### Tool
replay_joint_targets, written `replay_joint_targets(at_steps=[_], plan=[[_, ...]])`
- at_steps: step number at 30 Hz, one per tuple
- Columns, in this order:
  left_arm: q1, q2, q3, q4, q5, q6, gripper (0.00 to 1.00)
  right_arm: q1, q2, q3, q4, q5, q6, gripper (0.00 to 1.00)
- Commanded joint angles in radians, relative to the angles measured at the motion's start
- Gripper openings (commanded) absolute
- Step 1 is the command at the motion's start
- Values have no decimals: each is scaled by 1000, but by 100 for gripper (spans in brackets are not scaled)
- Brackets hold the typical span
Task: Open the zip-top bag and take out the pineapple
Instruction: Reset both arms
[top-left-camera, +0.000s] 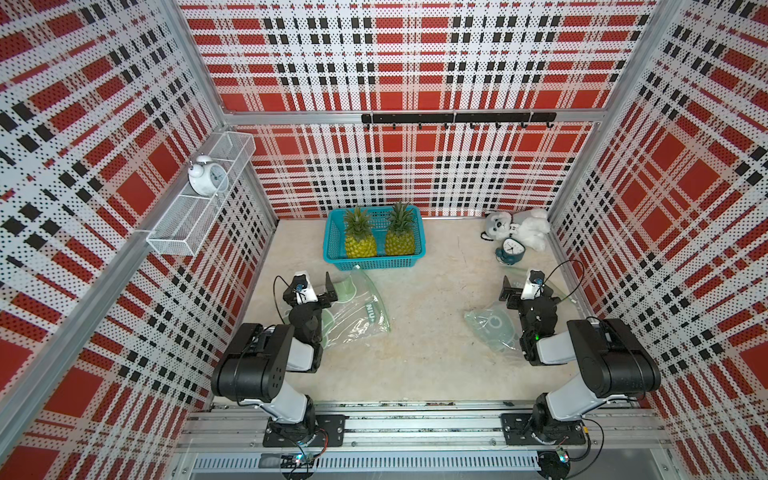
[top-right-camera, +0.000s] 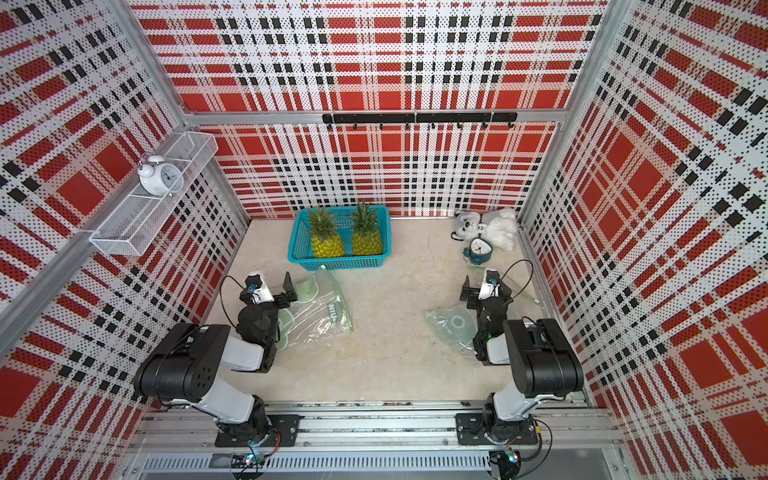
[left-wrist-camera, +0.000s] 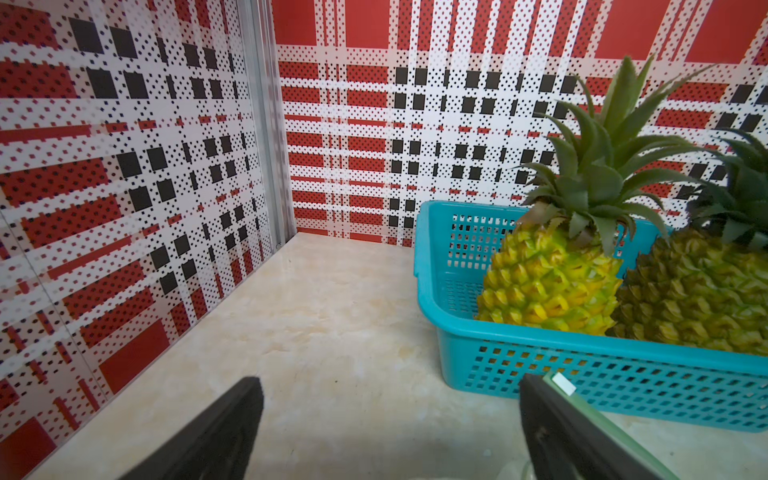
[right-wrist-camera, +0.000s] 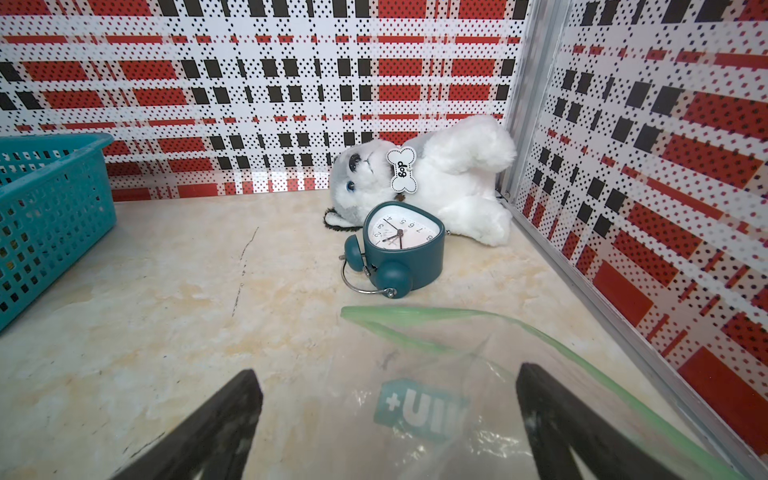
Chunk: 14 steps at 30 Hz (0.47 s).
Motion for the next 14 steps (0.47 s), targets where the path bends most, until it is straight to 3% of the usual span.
replay_joint_targets(at_steps=[1,14], plan=[[9,-2,6,-8,-11,-4,98,-8,-18,10,-15,12,6,100],[22,-1,11,-17,6,-13,98,-9,-17,10,-16,13,7,100]])
